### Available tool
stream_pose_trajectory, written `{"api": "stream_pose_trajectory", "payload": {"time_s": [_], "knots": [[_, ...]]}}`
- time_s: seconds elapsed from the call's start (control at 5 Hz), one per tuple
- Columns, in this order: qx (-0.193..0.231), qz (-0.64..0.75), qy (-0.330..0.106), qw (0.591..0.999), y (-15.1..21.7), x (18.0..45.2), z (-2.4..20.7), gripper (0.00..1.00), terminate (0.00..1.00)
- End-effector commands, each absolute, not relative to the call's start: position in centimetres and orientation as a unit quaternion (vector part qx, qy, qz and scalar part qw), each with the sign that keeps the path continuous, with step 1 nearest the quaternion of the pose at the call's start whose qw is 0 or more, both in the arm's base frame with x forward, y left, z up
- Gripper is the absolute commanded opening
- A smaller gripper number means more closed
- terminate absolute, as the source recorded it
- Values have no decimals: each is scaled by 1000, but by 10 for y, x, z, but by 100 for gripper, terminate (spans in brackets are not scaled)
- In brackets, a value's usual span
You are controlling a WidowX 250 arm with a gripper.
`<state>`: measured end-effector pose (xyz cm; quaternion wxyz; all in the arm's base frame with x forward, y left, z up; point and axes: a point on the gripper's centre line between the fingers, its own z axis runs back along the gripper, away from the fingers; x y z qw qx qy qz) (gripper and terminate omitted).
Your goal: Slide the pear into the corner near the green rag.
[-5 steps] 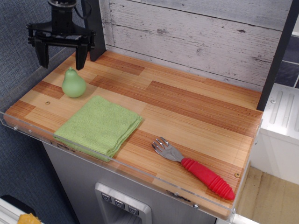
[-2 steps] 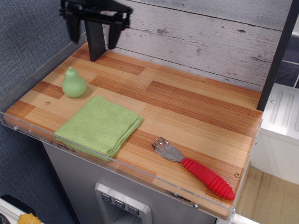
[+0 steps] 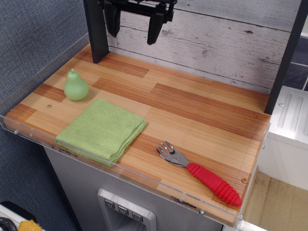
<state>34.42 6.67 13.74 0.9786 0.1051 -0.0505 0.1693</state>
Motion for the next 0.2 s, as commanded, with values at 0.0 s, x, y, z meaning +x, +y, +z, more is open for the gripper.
{"api": "stream_pose_trajectory", "payload": {"time_s": [0.0], "knots": [[104, 173, -82, 976, 66, 335, 162, 100, 100]]}}
